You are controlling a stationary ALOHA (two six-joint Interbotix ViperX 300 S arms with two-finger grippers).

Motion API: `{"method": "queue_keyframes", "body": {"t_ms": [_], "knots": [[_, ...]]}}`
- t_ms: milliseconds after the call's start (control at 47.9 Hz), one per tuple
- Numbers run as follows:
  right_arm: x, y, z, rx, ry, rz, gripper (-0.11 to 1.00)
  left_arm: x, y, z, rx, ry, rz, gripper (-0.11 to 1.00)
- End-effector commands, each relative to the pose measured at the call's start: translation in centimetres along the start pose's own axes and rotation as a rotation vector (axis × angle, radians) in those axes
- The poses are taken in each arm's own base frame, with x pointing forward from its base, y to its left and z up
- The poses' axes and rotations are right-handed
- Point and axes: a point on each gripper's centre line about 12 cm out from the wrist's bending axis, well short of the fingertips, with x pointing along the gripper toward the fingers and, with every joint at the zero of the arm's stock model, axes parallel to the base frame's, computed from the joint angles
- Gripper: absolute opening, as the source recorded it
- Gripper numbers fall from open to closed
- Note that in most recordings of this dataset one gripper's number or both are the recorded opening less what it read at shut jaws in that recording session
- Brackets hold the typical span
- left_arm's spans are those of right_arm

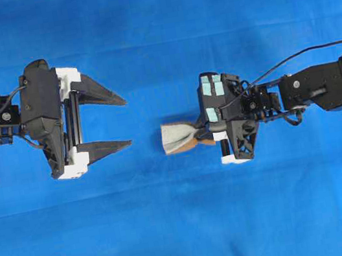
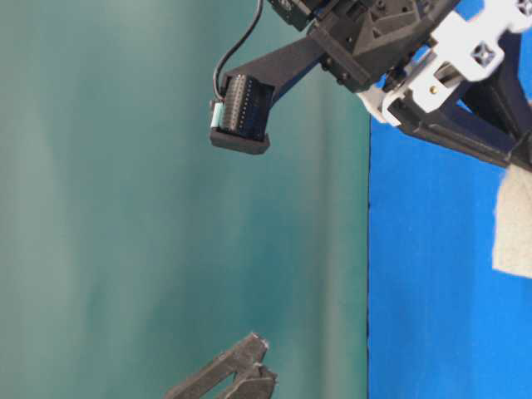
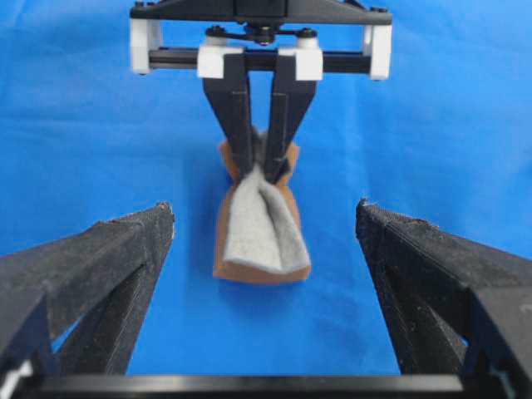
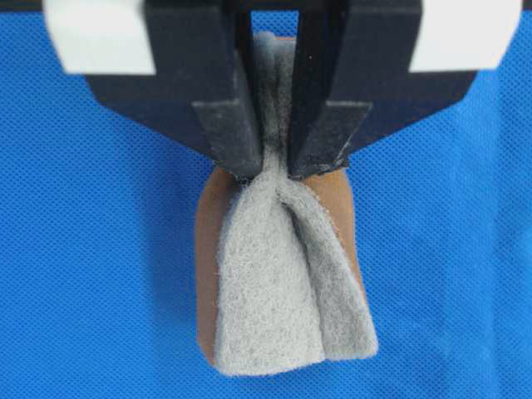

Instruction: Hand over the sponge with the left arm and wipe it with the right arm.

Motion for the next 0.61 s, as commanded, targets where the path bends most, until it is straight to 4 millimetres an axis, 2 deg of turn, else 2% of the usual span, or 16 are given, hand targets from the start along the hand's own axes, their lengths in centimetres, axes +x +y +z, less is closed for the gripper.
{"method": "queue_keyframes", "body": {"t_ms": [0, 313, 480, 585], "knots": [[-0.5, -1.8, 1.1, 0.018, -0.033, -0.032, 0.14, -0.1, -0.1, 0.6, 0.001, -0.024, -0.003, 0.90], [-1.6, -7.6, 0.9, 0.007, -0.035, -0.139, 0.14, 0.0, -0.1, 0.6, 0.006, -0.023, -0.003, 0.90], [-1.9, -9.4, 1.1, -0.002, -0.044, -0.172, 0.14, 0.0, -0.1, 0.5, 0.006, -0.021, -0.003, 0.90], [-1.9, -9.6, 1.2, -0.006, -0.045, -0.176, 0.14, 0.0, -0.1, 0.5, 0.005, -0.020, -0.002, 0.90]]}}
